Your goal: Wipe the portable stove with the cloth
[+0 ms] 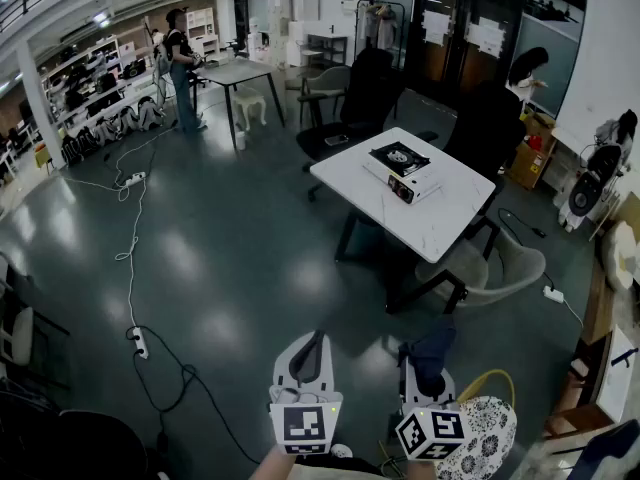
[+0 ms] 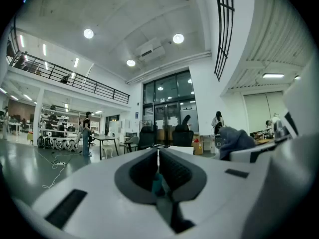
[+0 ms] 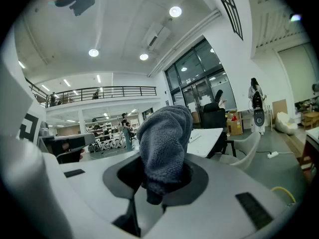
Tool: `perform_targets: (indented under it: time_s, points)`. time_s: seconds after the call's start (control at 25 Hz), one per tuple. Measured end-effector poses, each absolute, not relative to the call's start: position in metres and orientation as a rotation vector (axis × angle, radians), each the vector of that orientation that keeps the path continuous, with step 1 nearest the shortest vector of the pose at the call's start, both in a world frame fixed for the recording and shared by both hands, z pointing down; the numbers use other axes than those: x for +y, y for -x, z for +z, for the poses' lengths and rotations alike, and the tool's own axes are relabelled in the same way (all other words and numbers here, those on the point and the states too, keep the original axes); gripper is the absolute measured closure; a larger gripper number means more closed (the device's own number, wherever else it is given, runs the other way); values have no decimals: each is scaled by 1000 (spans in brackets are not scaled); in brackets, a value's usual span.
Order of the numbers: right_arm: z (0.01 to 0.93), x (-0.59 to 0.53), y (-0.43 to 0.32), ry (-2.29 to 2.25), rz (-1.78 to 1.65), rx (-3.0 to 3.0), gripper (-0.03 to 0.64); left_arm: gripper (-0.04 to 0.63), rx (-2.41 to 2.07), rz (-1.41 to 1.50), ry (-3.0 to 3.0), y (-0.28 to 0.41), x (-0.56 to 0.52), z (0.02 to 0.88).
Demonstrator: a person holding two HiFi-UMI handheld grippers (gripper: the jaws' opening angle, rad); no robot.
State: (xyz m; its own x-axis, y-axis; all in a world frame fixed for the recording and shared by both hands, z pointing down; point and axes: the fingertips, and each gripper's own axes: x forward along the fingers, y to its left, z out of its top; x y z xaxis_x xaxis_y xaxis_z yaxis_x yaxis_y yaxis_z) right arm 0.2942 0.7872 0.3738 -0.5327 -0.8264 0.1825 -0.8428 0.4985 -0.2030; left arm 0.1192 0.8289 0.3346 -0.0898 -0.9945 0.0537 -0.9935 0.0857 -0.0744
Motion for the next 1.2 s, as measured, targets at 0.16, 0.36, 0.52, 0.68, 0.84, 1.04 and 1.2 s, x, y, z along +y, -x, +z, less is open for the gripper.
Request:
perform_targets:
  time_s: [0.16, 0.36, 0.52, 0.68, 0.84, 1.04, 1.2]
  points:
    - [378, 781, -289, -1489, 419, -2658, 512, 574, 2300, -145, 2118, -114, 822, 337]
    - [381, 770, -282, -1492, 429, -2650, 512, 574, 2302, -152, 2125, -106, 811, 340]
    - [384, 759, -273, -1491, 463, -2659, 511, 574, 2300, -148, 2136, -98, 798, 343]
    - [386, 746, -261, -1508, 475, -2658, 511, 574, 2281, -153, 2150, -86, 785, 345]
    - [387, 734, -251, -1522, 466, -2651, 511, 574, 2261, -154, 2168, -77, 771, 348]
    - [389, 721, -240, -1528, 472, -2636, 511, 574, 2263, -151, 2181, -65, 757, 349]
    - [391, 707, -231, -1520, 472, -2626, 511, 574, 2270, -157, 2189, -55, 742, 355]
